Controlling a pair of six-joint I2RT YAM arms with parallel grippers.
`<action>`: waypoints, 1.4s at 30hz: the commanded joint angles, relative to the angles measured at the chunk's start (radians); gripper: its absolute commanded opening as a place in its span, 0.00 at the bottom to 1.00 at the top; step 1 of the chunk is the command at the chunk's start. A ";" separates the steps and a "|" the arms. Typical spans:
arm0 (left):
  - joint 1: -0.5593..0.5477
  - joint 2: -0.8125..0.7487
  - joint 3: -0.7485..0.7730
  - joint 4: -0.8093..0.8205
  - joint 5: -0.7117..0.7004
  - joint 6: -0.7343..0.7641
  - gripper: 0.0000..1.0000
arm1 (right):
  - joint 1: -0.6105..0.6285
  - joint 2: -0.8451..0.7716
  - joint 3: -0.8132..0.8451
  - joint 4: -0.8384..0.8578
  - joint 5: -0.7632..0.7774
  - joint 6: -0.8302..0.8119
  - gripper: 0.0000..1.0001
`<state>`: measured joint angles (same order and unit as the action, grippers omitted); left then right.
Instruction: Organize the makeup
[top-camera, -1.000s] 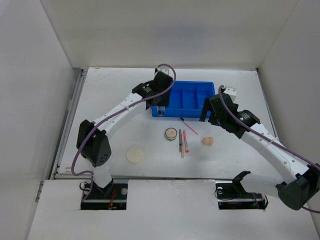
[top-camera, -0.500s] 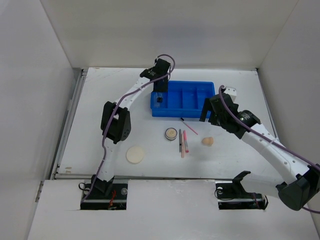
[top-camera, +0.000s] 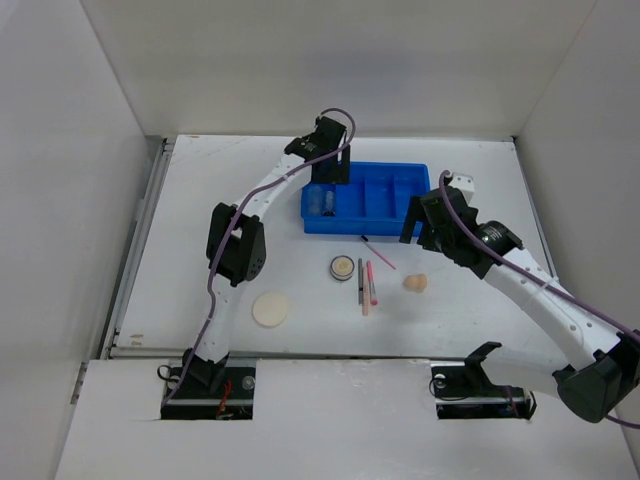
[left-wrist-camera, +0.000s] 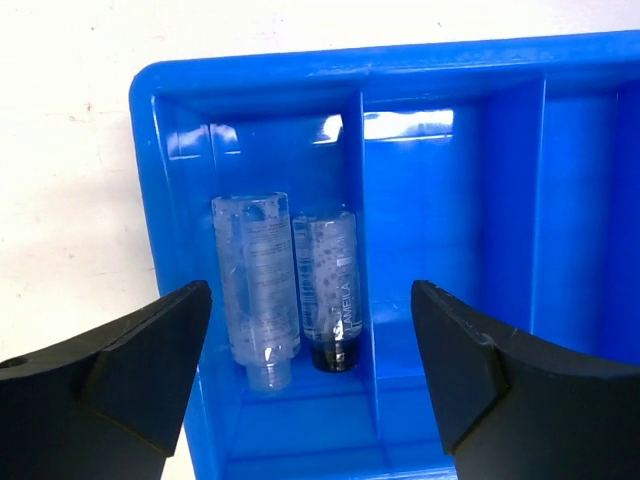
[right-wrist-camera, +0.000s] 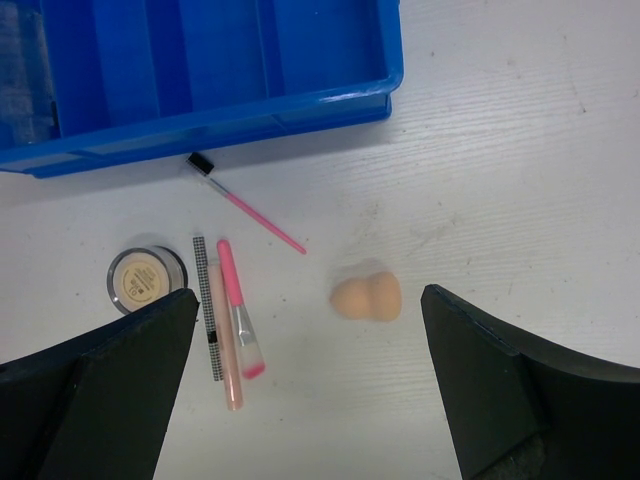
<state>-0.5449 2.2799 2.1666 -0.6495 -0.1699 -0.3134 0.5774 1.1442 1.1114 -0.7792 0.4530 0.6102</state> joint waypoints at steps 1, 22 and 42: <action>-0.001 -0.101 0.016 -0.016 -0.023 0.004 0.79 | 0.007 -0.023 0.007 -0.003 0.009 0.010 1.00; -0.282 -0.996 -1.321 0.063 -0.155 -0.423 0.54 | 0.007 0.011 -0.042 0.101 -0.051 0.010 1.00; -0.363 -0.714 -1.372 0.114 -0.250 -0.526 0.39 | 0.016 0.029 -0.024 0.103 -0.062 0.000 1.00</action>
<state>-0.9043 1.5208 0.8154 -0.5381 -0.4026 -0.8047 0.5842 1.1786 1.0649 -0.7033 0.3923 0.6205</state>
